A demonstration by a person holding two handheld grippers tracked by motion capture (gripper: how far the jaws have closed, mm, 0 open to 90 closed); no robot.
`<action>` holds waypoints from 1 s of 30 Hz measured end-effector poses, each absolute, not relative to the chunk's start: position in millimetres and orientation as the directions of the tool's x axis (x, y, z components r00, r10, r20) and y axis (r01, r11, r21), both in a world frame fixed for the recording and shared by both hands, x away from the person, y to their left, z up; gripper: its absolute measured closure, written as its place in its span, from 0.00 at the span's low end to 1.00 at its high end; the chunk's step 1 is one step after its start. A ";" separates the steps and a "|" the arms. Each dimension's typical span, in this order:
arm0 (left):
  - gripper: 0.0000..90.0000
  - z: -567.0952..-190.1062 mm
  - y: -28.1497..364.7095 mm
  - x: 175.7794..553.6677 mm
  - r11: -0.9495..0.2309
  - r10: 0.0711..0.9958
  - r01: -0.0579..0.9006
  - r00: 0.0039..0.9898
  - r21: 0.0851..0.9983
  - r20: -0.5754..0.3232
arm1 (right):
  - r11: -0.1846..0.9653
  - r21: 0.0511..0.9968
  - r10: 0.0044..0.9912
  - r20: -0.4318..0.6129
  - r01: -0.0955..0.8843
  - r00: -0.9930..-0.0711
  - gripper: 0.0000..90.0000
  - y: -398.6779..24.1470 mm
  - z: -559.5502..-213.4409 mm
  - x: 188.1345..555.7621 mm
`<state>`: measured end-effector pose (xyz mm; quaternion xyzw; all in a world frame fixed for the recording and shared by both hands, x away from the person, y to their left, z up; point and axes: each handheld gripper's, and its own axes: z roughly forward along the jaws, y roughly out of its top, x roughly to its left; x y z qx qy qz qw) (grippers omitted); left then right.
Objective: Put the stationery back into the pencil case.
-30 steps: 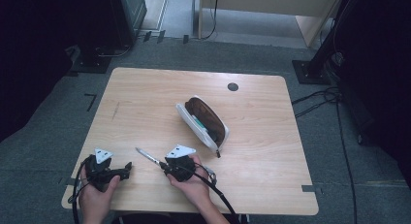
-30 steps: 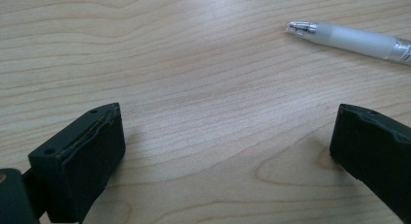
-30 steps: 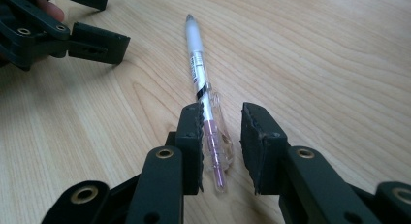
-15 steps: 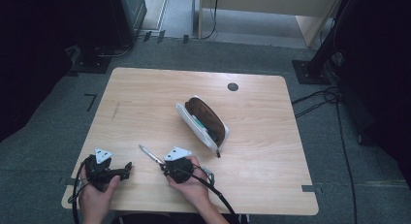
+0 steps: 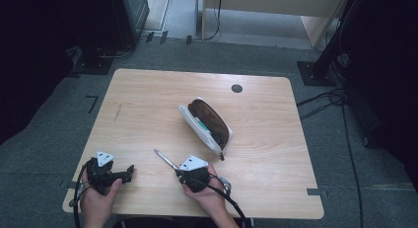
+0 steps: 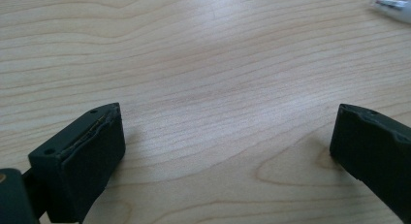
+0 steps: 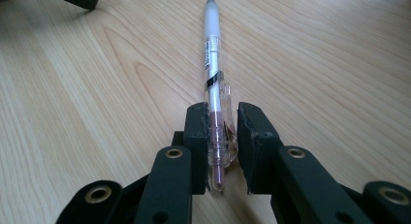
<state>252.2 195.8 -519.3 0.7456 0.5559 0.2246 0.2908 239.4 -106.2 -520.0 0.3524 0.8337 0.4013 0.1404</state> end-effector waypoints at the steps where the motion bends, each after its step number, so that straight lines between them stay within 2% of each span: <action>1: 0.00 -519.3 195.8 252.1 -0.213 0.960 0.698 0.281 0.683 0.011 | 0.427 0.774 0.711 0.033 0.468 -0.703 0.84 -112.1 -520.9 236.7; 8: 0.00 -519.4 195.8 252.1 -0.213 0.960 0.698 0.281 0.684 0.011 | 0.457 0.775 0.738 -0.054 0.438 -0.673 0.83 -126.4 -521.3 227.2; 11: 0.00 -519.3 195.8 252.1 -0.213 0.960 0.698 0.281 0.683 0.012 | 0.455 0.776 0.738 -0.056 0.436 -0.672 0.82 -129.3 -521.5 225.3; 13: 0.00 -519.3 195.8 252.1 -0.213 0.960 0.698 0.281 0.683 0.012 | 0.441 0.777 0.737 -0.029 0.448 -0.675 0.76 -133.1 -521.9 223.7; 21: 0.00 -519.3 195.8 252.1 -0.213 0.960 0.699 0.281 0.683 0.012 | 0.390 0.788 0.718 0.064 0.476 -0.693 0.76 -141.9 -521.3 222.1; 26: 0.00 -519.3 195.8 252.2 -0.213 0.960 0.698 0.281 0.683 0.012 | 0.308 0.802 0.721 0.154 0.512 -0.675 0.88 -154.0 -519.2 225.0; 30: 0.00 -519.3 195.8 252.2 -0.213 0.960 0.698 0.281 0.683 0.011 | 0.260 0.805 0.731 0.197 0.533 -0.654 0.92 -159.6 -517.3 228.1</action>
